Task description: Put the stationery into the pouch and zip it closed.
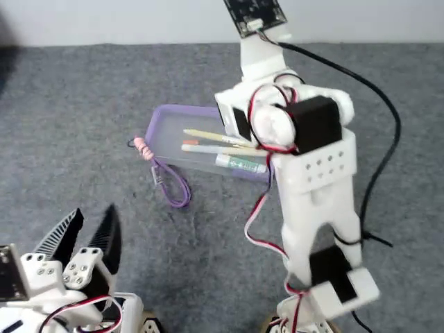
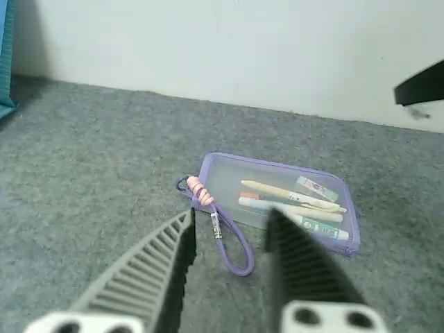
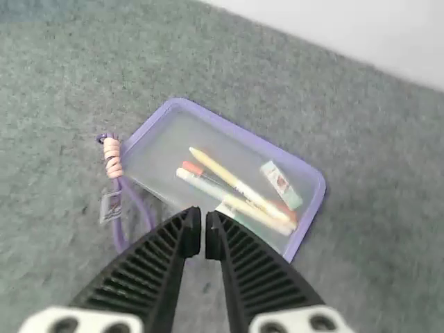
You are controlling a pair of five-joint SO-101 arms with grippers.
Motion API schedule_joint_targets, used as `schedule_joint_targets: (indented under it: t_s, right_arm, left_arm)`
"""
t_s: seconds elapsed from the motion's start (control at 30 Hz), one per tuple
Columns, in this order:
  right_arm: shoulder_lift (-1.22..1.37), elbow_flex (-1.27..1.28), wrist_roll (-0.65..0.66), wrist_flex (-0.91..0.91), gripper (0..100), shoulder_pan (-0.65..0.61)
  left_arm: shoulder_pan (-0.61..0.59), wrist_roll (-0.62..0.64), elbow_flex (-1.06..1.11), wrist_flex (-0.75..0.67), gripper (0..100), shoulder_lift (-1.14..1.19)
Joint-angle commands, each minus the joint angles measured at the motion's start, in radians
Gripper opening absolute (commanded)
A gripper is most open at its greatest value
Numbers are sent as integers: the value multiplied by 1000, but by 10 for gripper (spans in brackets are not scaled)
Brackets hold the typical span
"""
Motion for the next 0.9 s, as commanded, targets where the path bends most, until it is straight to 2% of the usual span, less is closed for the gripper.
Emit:
schedule_joint_targets:
  t_s: [0.0,0.23,0.33,0.53,0.7,0.87]
  right_arm:
    - [-162,132,-84,41,8,1]
    - [-478,522,-209,35,8,4]
    - [-616,718,-241,-30,8,53]
    - [-891,1165,-238,-236,8,205]
    - [-1130,1519,-233,-417,8,326]
    - [-1357,1781,-133,-539,8,374]
  left_arm:
    - [-3,40,45,-55,17,-18]
    - [-3,31,220,-80,12,-146]
    - [-3,32,317,-114,12,-239]
    - [-5,34,564,-199,32,-331]
    - [-5,38,661,-247,69,-330]
    - [2,32,739,-313,70,-330]
